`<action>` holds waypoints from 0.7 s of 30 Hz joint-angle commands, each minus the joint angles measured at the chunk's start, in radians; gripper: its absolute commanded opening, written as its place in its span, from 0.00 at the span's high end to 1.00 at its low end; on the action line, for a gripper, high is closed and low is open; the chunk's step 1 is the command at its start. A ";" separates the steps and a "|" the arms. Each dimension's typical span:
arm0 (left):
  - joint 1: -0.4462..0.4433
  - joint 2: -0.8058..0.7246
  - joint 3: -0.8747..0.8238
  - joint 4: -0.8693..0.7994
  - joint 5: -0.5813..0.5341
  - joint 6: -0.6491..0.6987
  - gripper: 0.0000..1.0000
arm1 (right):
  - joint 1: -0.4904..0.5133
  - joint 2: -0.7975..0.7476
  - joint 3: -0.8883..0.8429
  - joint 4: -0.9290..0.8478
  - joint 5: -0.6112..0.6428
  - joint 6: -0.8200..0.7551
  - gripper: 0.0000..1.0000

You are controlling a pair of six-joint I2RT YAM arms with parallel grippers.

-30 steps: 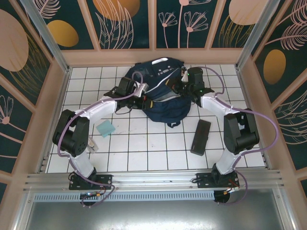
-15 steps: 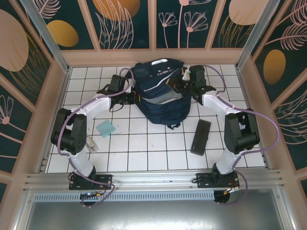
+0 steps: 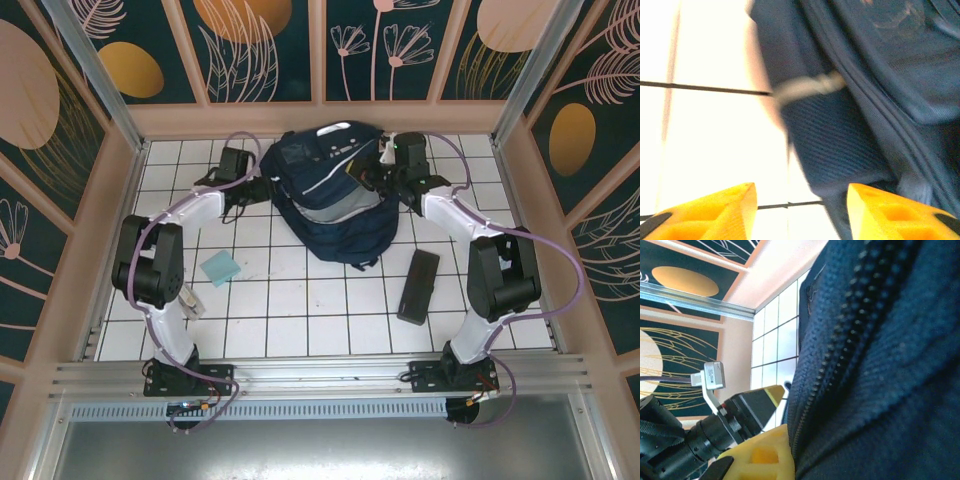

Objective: Pack the student bag

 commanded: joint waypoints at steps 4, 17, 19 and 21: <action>-0.007 -0.173 -0.022 0.035 0.083 0.020 0.45 | -0.003 0.015 0.112 0.037 -0.070 -0.028 1.00; -0.297 -0.278 0.000 0.059 0.007 0.306 0.01 | 0.003 0.066 0.203 -0.004 -0.058 0.008 1.00; -0.317 -0.256 0.013 0.053 -0.004 0.330 0.01 | 0.005 0.074 0.215 -0.004 -0.069 0.013 1.00; -0.336 -0.224 0.041 0.033 -0.039 0.351 0.01 | 0.005 0.082 0.223 -0.004 -0.080 0.016 1.00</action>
